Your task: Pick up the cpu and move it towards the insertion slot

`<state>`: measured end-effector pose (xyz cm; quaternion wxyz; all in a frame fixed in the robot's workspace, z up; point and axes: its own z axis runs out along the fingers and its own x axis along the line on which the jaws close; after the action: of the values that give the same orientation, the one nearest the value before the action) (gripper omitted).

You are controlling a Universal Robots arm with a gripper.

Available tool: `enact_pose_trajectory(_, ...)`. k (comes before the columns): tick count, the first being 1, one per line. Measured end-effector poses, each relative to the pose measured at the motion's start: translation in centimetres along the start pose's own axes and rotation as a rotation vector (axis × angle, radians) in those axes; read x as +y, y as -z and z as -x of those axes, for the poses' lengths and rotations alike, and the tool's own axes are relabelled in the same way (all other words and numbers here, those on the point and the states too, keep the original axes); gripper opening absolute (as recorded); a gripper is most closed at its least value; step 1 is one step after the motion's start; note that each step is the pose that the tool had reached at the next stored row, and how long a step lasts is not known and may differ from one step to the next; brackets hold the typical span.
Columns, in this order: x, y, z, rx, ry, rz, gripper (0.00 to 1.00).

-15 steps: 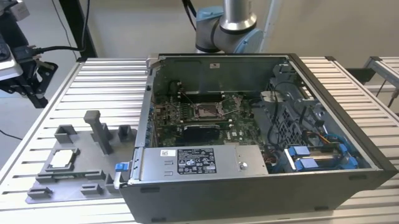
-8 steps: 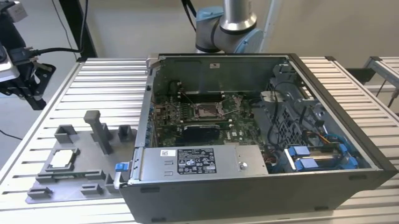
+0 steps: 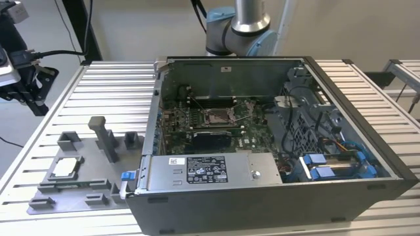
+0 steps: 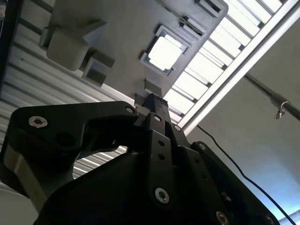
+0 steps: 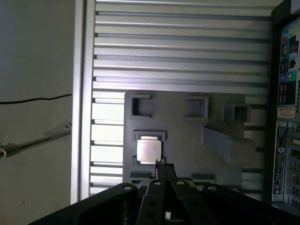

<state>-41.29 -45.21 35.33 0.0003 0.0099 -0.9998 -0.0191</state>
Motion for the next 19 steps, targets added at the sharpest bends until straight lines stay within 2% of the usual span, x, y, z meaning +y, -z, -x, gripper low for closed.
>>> enact_pose_trajectory(5,0.0,0.0,0.0,0.0,0.0,0.0,0.0)
enact_pose_trajectory(6,0.0,0.0,0.0,0.0,0.0,0.0,1.0)
enact_pose_trajectory(15,0.0,0.0,0.0,0.0001,0.001,-0.0001,1.0)
enact_pose_trajectory(19,-0.01,-0.2,0.0,0.0,0.001,0.0,1.0)
